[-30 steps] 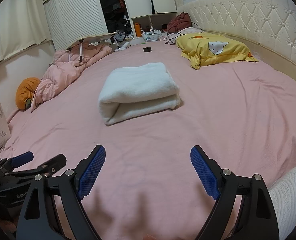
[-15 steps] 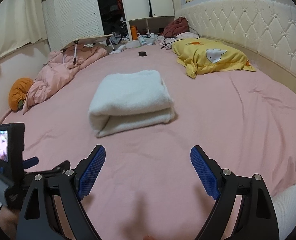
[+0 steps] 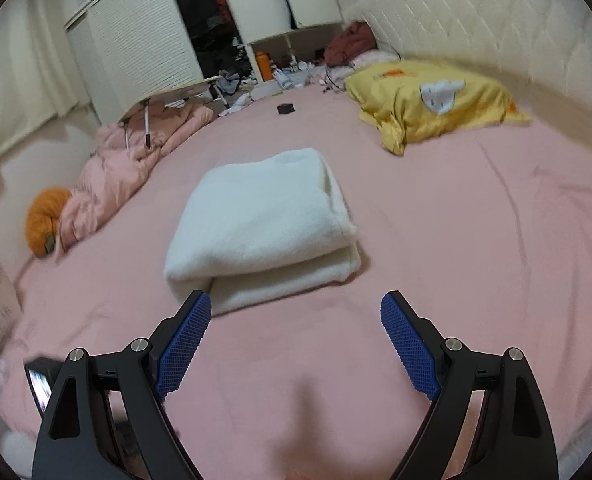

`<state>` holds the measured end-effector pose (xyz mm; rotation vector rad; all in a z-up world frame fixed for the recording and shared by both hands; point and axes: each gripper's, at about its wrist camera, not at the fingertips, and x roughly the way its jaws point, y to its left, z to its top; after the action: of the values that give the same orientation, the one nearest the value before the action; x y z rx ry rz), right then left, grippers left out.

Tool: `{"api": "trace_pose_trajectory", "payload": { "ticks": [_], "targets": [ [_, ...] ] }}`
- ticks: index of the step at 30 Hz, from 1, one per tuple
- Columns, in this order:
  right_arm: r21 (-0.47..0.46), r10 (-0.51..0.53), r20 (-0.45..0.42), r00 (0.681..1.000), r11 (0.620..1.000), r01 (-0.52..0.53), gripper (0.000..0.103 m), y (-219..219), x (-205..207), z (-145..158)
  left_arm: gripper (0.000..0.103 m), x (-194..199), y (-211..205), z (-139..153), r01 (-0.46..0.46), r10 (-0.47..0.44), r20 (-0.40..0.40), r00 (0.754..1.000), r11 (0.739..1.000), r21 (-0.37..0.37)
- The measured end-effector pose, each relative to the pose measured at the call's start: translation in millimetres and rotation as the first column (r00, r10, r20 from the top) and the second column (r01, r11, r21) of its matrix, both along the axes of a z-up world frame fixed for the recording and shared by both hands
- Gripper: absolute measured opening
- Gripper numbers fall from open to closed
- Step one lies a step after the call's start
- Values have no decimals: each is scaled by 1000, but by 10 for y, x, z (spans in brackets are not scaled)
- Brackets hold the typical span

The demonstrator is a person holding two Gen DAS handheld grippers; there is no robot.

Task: Fold clothes
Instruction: 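Move both tools toward the folded white bundle on the bed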

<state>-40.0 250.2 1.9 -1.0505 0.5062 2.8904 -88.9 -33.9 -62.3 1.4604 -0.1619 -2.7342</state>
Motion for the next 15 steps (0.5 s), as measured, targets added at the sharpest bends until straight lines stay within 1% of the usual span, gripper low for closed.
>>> {"api": "trace_pose_trajectory", "payload": {
  "ticks": [2,3,4,5,6,7,8,9,10,11,13,14,15],
  "targets": [
    [-12,-15,-7,1000,1000,15,87,151,-32,-8,103,-46,20,88,7,-7,13,1000,999,-32],
    [-18,-22,-11,1000,1000,22,87,226,-49,-12,103,-65,43,172,18,-19,-6,1000,999,-49],
    [-16,-33,-18,999,999,33,87,286,-39,-23,102,-95,122,318,51,-55,-62,997,996,-72],
    [-17,-48,-22,999,999,48,87,345,-24,-42,102,-140,240,487,96,-108,-126,986,990,-103],
    [-35,-67,-21,998,997,67,87,413,-20,-61,102,-209,399,587,151,-172,-161,972,979,-139],
    [-58,-88,-18,996,995,87,87,483,-19,-80,102,-301,594,622,216,-246,-168,955,960,-178],
    [-81,-108,-15,994,991,107,87,553,-19,-98,102,-393,790,658,279,-318,-172,932,935,-218],
    [-117,-129,-17,992,985,126,87,638,-12,-92,102,-486,986,693,339,-388,-174,905,905,-257],
    [-150,-141,-24,990,979,136,87,707,-3,-80,102,-578,1181,728,397,-457,-172,873,869,-296],
    [-174,-145,-29,989,975,138,87,765,-1,-76,102,-657,1367,730,449,-513,-160,843,836,-314],
    [-211,-156,-31,987,966,146,87,869,-3,-84,102,-785,1704,667,537,-595,-125,794,783,-315],
    [-225,-165,-26,986,962,155,87,913,-3,-98,102,-841,1854,630,566,-624,-113,773,759,-322],
    [-238,-174,-22,984,957,164,87,957,-3,-113,103,-882,1979,589,583,-643,-105,759,743,-328]
  ]
}}
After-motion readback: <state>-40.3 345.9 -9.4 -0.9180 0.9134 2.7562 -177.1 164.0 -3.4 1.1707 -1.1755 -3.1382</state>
